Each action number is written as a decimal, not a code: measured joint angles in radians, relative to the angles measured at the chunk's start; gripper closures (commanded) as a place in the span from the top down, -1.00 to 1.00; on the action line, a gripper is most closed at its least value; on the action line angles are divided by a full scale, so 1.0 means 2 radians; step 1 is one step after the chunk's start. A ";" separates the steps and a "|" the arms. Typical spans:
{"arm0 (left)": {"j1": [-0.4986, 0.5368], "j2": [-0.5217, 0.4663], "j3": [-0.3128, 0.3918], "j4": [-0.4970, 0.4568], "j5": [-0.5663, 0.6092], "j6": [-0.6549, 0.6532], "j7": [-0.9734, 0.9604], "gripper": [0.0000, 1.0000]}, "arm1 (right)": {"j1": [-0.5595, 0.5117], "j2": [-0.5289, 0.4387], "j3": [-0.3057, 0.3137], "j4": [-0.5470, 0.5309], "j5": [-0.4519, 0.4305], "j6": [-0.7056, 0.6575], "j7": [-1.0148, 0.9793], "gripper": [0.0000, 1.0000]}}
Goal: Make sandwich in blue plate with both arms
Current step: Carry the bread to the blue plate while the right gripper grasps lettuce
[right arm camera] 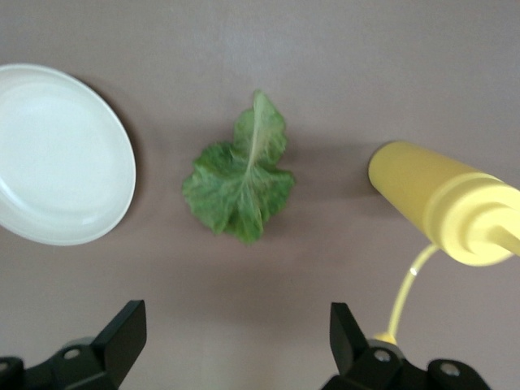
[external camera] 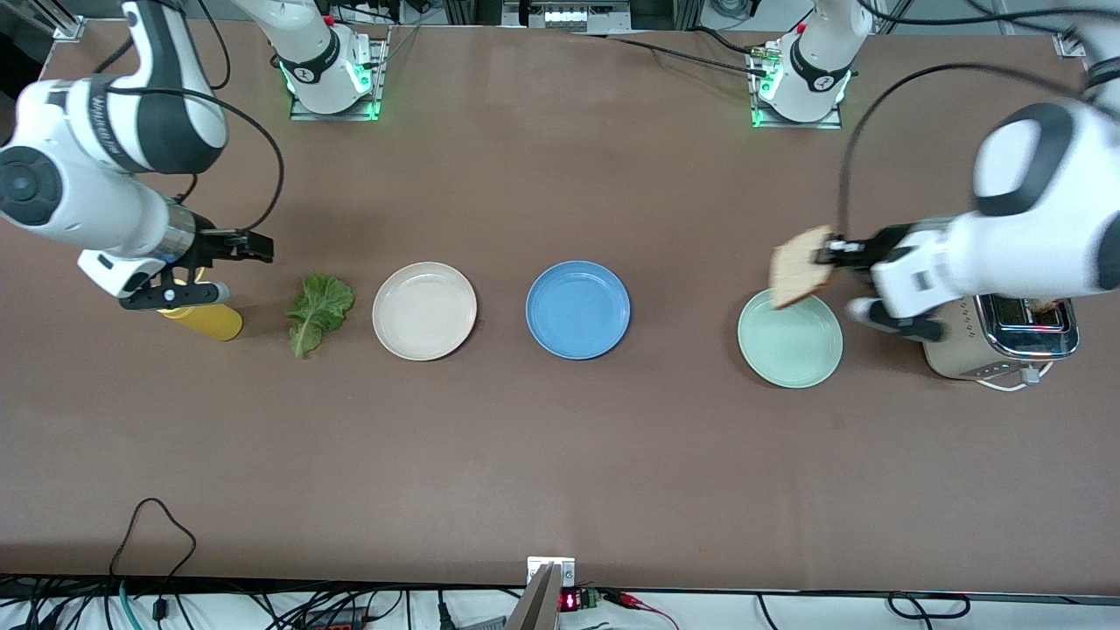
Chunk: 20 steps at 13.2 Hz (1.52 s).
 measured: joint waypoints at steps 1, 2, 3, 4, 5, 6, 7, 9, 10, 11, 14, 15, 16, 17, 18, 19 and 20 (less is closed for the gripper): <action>-0.007 0.010 -0.013 -0.011 -0.014 0.025 -0.012 -0.99 | 0.002 0.001 0.000 -0.020 0.000 0.033 0.005 1.00; -0.019 0.021 -0.020 -0.016 -0.028 0.049 -0.023 -0.99 | 0.003 0.003 0.000 -0.038 0.000 0.067 0.008 1.00; -0.036 0.033 -0.023 -0.018 -0.043 0.073 -0.033 -0.99 | 0.002 0.007 0.000 -0.054 0.000 0.096 0.012 1.00; -0.054 0.046 -0.024 -0.019 -0.059 0.101 -0.044 -0.99 | 0.002 0.014 0.000 -0.064 0.000 0.117 0.022 1.00; -0.071 0.060 -0.024 -0.020 -0.072 0.129 -0.053 -0.99 | 0.003 0.023 0.000 -0.068 0.000 0.132 0.036 1.00; -0.088 0.075 -0.024 -0.020 -0.078 0.159 -0.064 -0.99 | 0.003 0.032 0.000 -0.069 0.000 0.145 0.050 1.00; -0.103 0.090 -0.025 -0.020 -0.081 0.189 -0.077 -0.99 | 0.003 0.043 0.000 -0.070 0.000 0.158 0.059 1.00; -0.132 0.118 -0.026 -0.022 -0.082 0.243 -0.100 -1.00 | 0.002 0.066 -0.001 -0.070 0.000 0.187 0.069 1.00; -0.148 0.129 -0.026 -0.022 -0.082 0.268 -0.110 -1.00 | 0.001 0.080 -0.002 -0.070 0.000 0.201 0.078 1.00; -0.166 0.140 -0.027 -0.022 -0.082 0.297 -0.119 -1.00 | 0.001 0.095 -0.004 -0.070 0.000 0.218 0.092 1.00; -0.195 0.165 -0.027 -0.023 -0.084 0.353 -0.127 -1.00 | 0.001 0.126 -0.006 -0.069 0.000 0.252 0.105 1.00; -0.198 0.173 -0.027 -0.023 -0.090 0.365 -0.127 -1.00 | 0.000 0.133 -0.006 -0.069 0.000 0.260 0.106 1.00; -0.202 0.181 -0.027 -0.023 -0.098 0.376 -0.127 -1.00 | -0.001 0.139 -0.006 -0.069 0.000 0.268 0.106 1.00; -0.205 0.188 -0.027 -0.023 -0.102 0.386 -0.127 -0.98 | -0.001 0.143 -0.006 -0.069 0.000 0.273 0.106 1.00; -0.208 0.194 -0.027 -0.023 -0.103 0.391 -0.127 -0.83 | -0.001 0.146 -0.006 -0.068 0.000 0.276 0.106 1.00; -0.208 0.197 -0.027 -0.023 -0.104 0.394 -0.127 -0.61 | -0.001 0.146 -0.006 -0.067 0.000 0.278 0.107 1.00; -0.207 0.199 -0.026 -0.022 -0.104 0.394 -0.127 0.00 | -0.001 0.146 -0.006 -0.065 0.000 0.279 0.107 1.00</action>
